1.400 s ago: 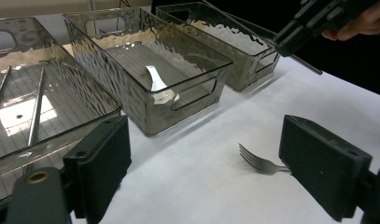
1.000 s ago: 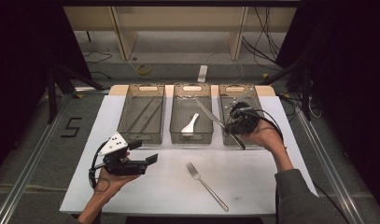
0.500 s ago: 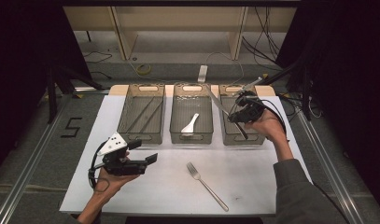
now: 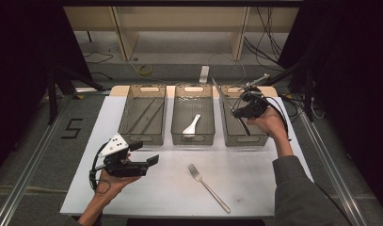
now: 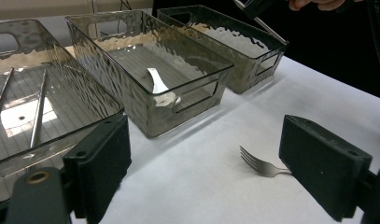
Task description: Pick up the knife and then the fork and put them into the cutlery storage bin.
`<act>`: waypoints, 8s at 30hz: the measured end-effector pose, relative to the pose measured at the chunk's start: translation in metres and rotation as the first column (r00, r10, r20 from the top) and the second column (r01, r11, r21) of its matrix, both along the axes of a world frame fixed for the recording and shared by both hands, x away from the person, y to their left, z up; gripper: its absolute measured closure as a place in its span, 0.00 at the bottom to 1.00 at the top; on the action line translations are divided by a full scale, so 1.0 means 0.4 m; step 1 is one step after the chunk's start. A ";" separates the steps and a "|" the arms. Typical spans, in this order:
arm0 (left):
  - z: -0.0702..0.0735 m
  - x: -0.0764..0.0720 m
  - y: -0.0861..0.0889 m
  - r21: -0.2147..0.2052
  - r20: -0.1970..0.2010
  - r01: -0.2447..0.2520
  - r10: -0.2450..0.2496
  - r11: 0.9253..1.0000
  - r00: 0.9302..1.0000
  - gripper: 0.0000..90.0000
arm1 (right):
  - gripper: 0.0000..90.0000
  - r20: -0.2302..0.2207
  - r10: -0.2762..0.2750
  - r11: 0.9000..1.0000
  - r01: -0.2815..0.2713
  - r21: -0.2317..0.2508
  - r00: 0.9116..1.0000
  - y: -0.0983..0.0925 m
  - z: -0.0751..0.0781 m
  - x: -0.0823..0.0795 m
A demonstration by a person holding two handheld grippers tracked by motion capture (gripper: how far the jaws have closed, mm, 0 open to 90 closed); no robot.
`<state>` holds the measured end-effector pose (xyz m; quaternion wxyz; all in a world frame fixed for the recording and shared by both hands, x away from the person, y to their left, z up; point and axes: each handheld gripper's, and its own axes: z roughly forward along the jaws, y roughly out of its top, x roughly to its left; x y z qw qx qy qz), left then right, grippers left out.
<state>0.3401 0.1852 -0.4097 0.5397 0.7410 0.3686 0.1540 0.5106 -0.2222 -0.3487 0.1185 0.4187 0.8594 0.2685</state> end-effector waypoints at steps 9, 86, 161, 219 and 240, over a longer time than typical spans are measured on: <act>-0.001 0.001 0.000 0.006 -0.004 -0.001 0.001 1.000 1.000 0.18 | 0.90 -0.002 -0.094 0.995 0.094 0.017 0.996 -0.020 -0.006 0.037; 0.000 0.000 0.004 0.000 0.001 0.000 0.000 1.000 1.000 0.18 | 0.43 0.005 0.097 0.975 -0.096 0.200 0.995 0.073 -0.043 -0.176; 0.000 0.000 0.003 0.008 0.006 -0.005 0.005 1.000 1.000 0.18 | 1.00 -0.230 0.435 0.881 -0.464 -0.089 0.871 0.173 -0.283 -0.455; -0.002 0.004 0.001 0.015 0.008 -0.002 0.002 1.000 1.000 0.18 | 0.81 -0.293 0.379 0.860 -0.451 -0.239 0.878 0.219 -0.270 -0.333; -0.002 0.005 0.002 0.015 0.006 -0.007 0.007 1.000 1.000 0.18 | 0.94 -0.311 0.416 0.818 -0.501 -0.282 0.855 0.243 -0.269 -0.341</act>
